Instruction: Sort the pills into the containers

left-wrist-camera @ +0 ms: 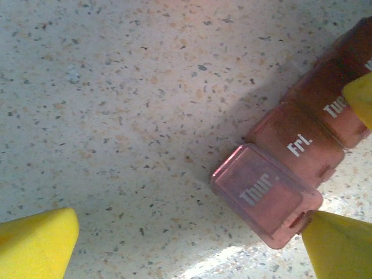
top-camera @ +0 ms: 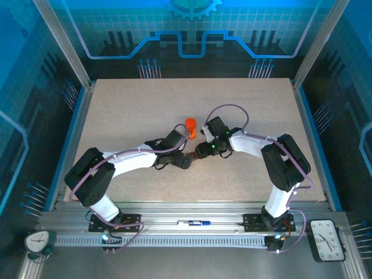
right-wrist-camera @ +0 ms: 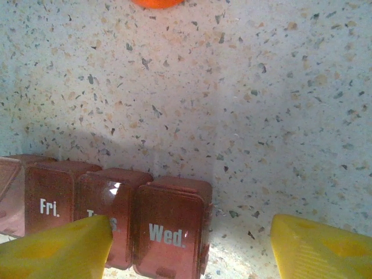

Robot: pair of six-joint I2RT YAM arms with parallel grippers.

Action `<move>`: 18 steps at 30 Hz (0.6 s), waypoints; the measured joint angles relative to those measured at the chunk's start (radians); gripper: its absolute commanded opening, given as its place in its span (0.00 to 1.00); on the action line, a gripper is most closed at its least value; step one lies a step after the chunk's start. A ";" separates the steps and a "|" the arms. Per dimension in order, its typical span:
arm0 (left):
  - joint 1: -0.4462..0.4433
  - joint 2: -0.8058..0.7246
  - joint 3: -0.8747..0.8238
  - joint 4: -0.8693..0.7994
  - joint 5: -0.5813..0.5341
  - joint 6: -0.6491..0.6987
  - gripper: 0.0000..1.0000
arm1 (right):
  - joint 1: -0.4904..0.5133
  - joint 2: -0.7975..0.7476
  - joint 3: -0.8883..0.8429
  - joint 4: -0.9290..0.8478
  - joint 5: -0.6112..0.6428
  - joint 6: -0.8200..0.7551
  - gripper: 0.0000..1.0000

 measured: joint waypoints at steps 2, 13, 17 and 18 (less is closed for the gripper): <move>0.000 0.002 0.000 0.000 -0.015 0.000 0.99 | 0.000 0.002 0.000 0.003 -0.003 0.000 0.73; 0.019 0.010 0.022 -0.002 -0.069 0.000 0.99 | 0.000 0.005 -0.005 0.020 -0.015 0.000 0.72; 0.045 0.010 0.040 -0.002 -0.072 0.000 0.99 | 0.000 0.006 -0.005 0.021 -0.018 0.000 0.71; 0.051 0.010 0.043 -0.001 -0.072 0.000 0.99 | 0.000 0.006 -0.005 0.022 -0.018 0.002 0.71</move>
